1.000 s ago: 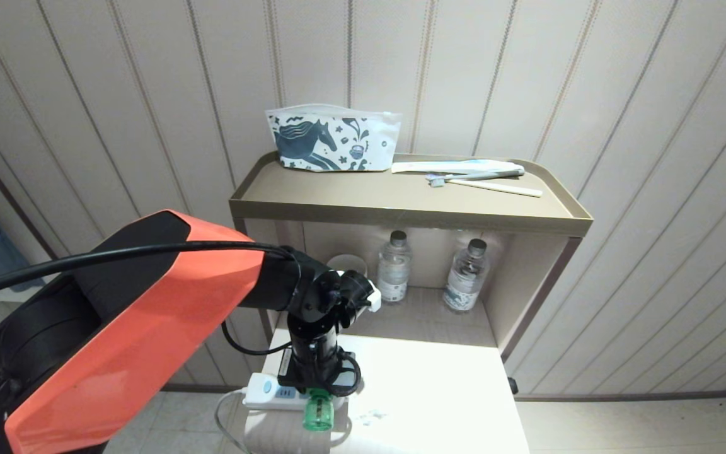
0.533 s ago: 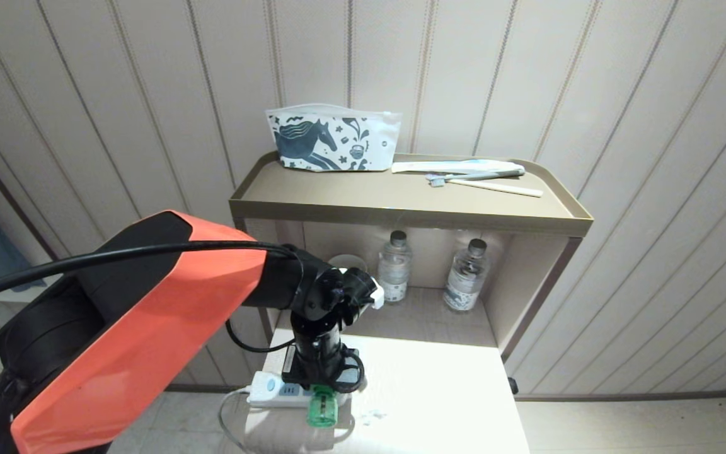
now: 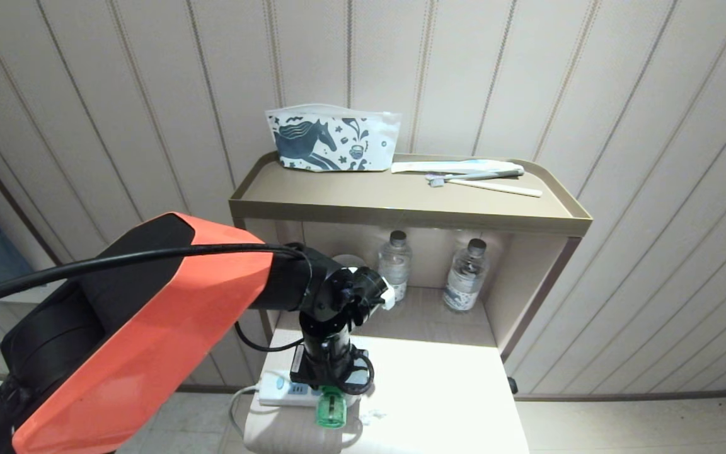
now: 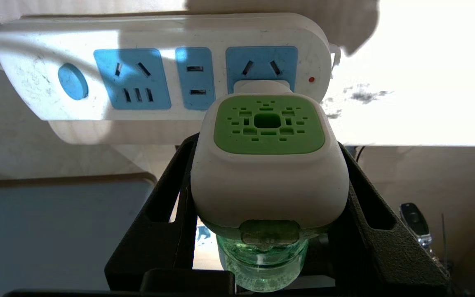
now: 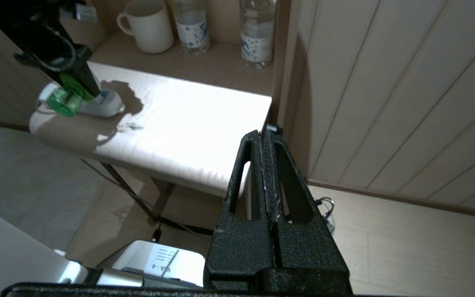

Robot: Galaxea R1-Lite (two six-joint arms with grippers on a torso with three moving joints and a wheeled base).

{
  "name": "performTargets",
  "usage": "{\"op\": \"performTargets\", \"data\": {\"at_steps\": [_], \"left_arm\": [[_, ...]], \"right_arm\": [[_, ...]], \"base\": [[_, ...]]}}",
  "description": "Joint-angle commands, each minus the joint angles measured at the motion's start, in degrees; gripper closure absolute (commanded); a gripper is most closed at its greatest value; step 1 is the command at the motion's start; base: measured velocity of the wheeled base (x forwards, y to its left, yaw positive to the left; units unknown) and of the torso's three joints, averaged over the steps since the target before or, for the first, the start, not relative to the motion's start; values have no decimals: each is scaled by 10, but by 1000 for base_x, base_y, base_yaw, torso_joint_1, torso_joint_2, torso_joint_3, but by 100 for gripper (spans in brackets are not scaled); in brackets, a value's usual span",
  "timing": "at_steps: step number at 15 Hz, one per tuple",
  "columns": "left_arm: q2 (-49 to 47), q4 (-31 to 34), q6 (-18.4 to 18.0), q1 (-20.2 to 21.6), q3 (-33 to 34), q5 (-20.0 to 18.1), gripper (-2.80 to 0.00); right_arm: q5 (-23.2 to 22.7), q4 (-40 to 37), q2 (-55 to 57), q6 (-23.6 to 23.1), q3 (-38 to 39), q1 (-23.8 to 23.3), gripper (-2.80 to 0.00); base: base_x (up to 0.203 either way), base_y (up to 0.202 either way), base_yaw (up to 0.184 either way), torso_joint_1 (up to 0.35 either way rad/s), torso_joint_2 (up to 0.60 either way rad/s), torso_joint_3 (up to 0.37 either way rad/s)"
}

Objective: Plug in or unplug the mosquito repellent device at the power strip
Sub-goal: Hold the socket with your right hand and unplug it with your left hand

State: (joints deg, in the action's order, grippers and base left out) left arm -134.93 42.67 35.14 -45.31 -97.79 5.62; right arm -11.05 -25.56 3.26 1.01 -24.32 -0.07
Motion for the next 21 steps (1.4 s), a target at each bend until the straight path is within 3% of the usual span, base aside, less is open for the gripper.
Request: {"op": "performTargets", "data": {"at_steps": [1,7,10,16,21], "left_arm": [[3,5,4,0,0,1,0],[1,5,10,-10,-3,7,0],[-3,5,12,-22,-6,6,0],[-13,9,26,-38,-9,7,0],[-16,8,37,-43,-12,7,0]], "right_arm": [[-8,23,99,5,-26,2,0],[-42,177,507,34,-70,26,0],[-53,257,680,45,-81,79,0],[-59,328,883,57,-86,197,0],[-62,445,1010,157,-72,254,0]], "base": [[0,0,0,0,0,0],[0,0,0,0,0,0],[0,0,0,0,0,0],[0,0,0,0,0,0],[0,0,0,0,0,0]]}}
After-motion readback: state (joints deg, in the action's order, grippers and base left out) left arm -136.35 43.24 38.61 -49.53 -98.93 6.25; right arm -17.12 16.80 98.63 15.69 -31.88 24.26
